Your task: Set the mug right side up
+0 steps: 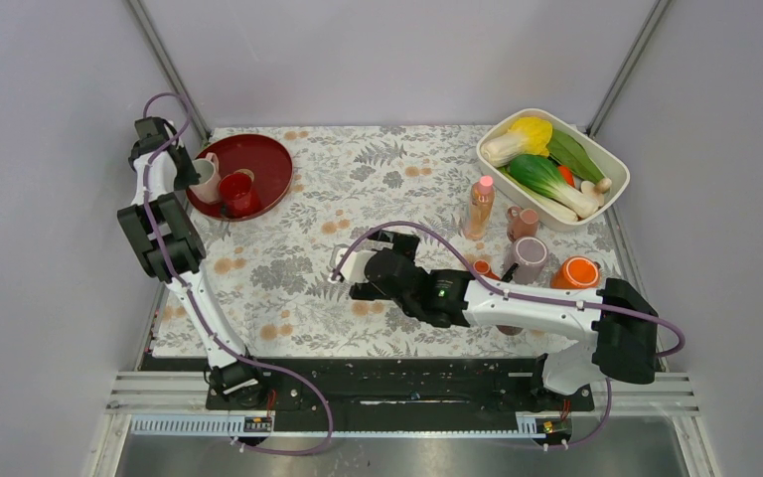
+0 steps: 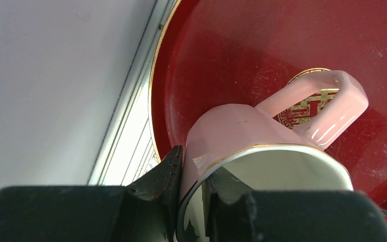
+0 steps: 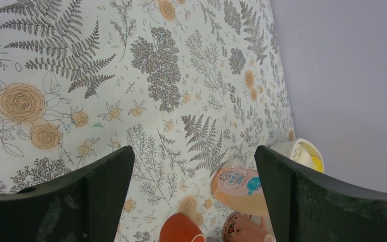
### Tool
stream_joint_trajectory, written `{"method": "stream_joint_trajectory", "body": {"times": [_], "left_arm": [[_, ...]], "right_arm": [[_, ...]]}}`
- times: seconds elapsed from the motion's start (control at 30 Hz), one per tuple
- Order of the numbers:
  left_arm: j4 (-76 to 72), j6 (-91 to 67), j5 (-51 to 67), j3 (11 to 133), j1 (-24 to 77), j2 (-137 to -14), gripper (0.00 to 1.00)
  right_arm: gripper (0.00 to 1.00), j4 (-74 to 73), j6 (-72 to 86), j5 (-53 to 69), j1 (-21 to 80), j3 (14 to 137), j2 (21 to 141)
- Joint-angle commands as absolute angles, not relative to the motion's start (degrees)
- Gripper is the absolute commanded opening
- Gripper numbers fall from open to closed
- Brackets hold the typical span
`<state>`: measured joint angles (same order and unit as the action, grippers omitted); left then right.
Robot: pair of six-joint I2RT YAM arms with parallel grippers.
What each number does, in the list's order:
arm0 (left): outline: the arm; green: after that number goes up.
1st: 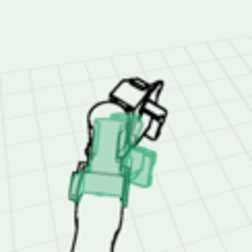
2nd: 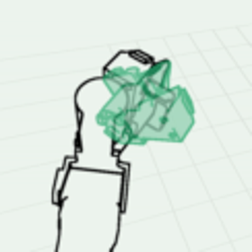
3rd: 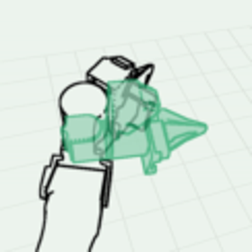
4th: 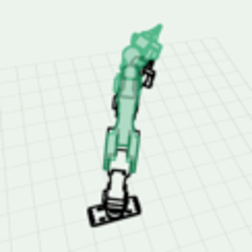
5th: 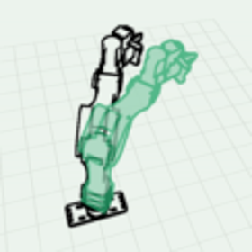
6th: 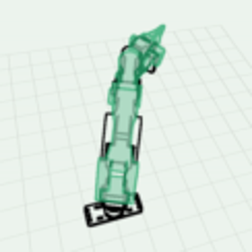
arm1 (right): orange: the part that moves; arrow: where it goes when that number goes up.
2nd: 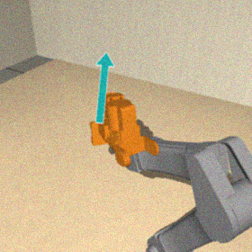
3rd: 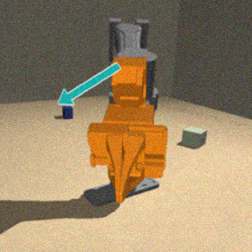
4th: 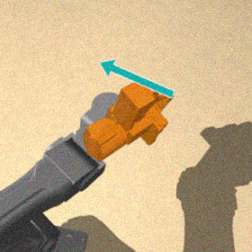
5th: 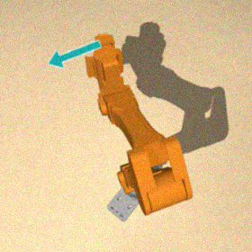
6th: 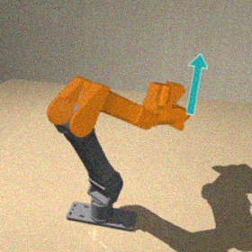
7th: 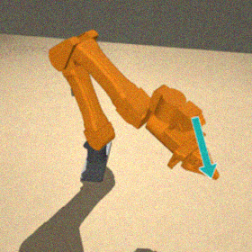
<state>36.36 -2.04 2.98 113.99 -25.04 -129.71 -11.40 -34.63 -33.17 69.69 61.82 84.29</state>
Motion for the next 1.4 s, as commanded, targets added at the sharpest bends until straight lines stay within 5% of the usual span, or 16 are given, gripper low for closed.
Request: {"method": "stream_joint_trajectory", "body": {"times": [0.0, 0.33, 0.77, 1.0, 1.37], "left_arm": [[31.94, -2.98, 3.51, 114.75, -25.51, -129.46, 0.08], [32.5, -1.7, 4.55, 112.94, -25.53, -126.01, 0.54], [35.7, 1.9, 6.31, 107.76, -25.14, -113.86, 0.89], [41.2, 6.75, 10.73, 102.55, -24.28, -106.27, 0.95], [45.27, 9.67, 18.26, 93.25, -23.99, -96.08, 0.99]], "right_arm": [[0.99, -12.23, -31.74, -36.38, 70.23, 64.6, 84.55], [0.99, -22.75, -14.89, -38.51, 64.41, 67.73, 84.0], [0.99, -37.63, 16.92, -32.0, 46.48, 64.05, 79.22], [0.99, -33.4, 16.84, -18.77, 34.15, 57.61, 78.8], [0.94, -28.25, 16.52, -11.28, 28.92, 54.39, 85.53]]}}
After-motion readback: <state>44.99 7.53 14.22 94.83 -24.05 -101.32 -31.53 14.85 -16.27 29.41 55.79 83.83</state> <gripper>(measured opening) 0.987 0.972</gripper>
